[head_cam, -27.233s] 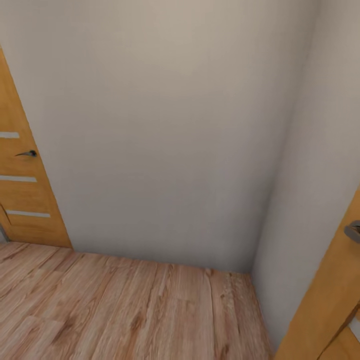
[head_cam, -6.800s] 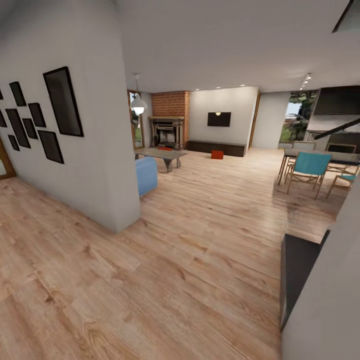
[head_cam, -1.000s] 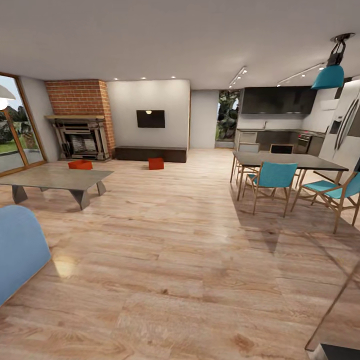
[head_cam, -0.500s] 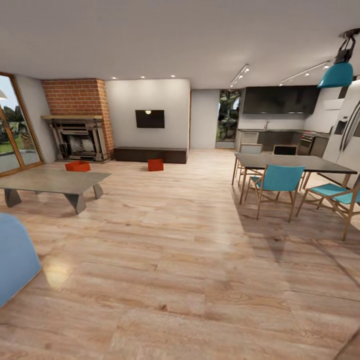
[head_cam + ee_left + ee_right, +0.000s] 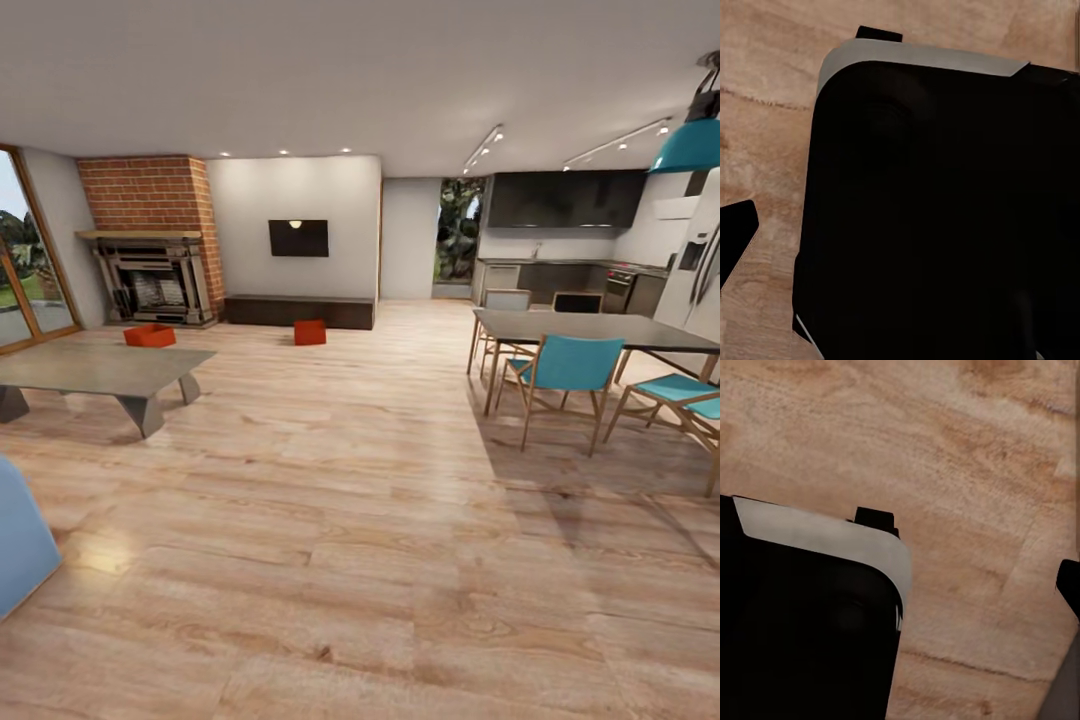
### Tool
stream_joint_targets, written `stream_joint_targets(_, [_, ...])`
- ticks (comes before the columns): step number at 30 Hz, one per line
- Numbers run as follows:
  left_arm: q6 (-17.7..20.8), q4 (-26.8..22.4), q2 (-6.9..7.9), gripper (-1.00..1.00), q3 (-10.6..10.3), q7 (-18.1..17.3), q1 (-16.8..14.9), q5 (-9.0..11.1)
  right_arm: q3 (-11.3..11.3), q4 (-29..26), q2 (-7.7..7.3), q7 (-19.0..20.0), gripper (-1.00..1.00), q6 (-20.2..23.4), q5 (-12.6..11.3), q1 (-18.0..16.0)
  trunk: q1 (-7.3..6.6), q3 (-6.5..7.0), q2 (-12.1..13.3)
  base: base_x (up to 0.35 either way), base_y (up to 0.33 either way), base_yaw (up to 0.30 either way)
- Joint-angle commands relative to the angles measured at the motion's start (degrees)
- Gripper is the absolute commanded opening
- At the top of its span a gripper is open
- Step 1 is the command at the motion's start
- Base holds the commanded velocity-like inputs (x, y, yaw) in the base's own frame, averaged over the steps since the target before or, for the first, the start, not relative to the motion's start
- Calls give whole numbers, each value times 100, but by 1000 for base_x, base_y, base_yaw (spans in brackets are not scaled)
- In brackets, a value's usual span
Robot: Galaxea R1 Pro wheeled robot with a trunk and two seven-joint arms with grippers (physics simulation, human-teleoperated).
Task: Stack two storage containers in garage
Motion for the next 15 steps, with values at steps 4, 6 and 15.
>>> stream_joint_targets(4, [35, -11, 0, 100, 3, 1, 0, 51, 26, 12, 2, -23, 100, -23, 7, -5, 3, -6, -3, 323, 0, 0])
stream_joint_targets(6, [35, -11, 0, 100, 3, 1, 0, 51, 24, 12, 2, -22, 100, -23, 7, -6, 3, -6, -3, 323, 0, 0])
stream_joint_targets(15, [35, -11, 0, 100, 3, 1, 0, 52, 22, 12, 1, -23, 100, -31, 7, -4, 3, -6, -3, 323, 0, 0])
